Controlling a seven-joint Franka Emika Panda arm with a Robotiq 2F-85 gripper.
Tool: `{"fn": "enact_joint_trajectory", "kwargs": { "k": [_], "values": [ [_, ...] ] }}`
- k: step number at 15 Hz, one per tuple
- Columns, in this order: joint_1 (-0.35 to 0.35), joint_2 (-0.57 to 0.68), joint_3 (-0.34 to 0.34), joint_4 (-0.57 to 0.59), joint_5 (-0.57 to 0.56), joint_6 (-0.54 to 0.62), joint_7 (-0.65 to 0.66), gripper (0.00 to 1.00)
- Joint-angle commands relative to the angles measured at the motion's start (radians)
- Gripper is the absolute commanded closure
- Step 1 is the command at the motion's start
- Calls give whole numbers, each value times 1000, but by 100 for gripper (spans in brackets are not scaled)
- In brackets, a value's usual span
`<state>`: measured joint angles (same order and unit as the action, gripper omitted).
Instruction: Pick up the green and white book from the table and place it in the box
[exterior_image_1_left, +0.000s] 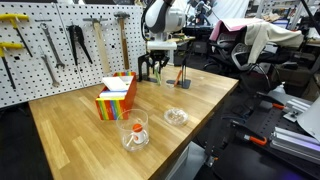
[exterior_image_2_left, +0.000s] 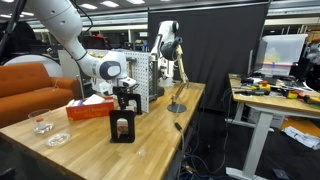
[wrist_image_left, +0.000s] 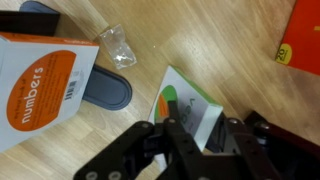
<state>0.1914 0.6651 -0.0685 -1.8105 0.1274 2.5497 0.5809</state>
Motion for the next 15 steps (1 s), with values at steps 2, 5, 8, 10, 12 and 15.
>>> {"fn": "enact_joint_trajectory", "kwargs": {
  "k": [2, 5, 8, 10, 12, 15],
  "values": [
    [24, -54, -15, -43, -28, 11, 5, 98],
    [19, -115, -5, -97, -26, 15, -2, 96],
    [27, -208, -8, -164, -46, 14, 1, 96],
    [46, -281, -14, -208, -106, 1, 0, 96],
    [71, -349, -10, -241, -200, -13, -10, 96],
    [105, -407, 20, -253, -340, -13, -18, 96]
  ]
}}
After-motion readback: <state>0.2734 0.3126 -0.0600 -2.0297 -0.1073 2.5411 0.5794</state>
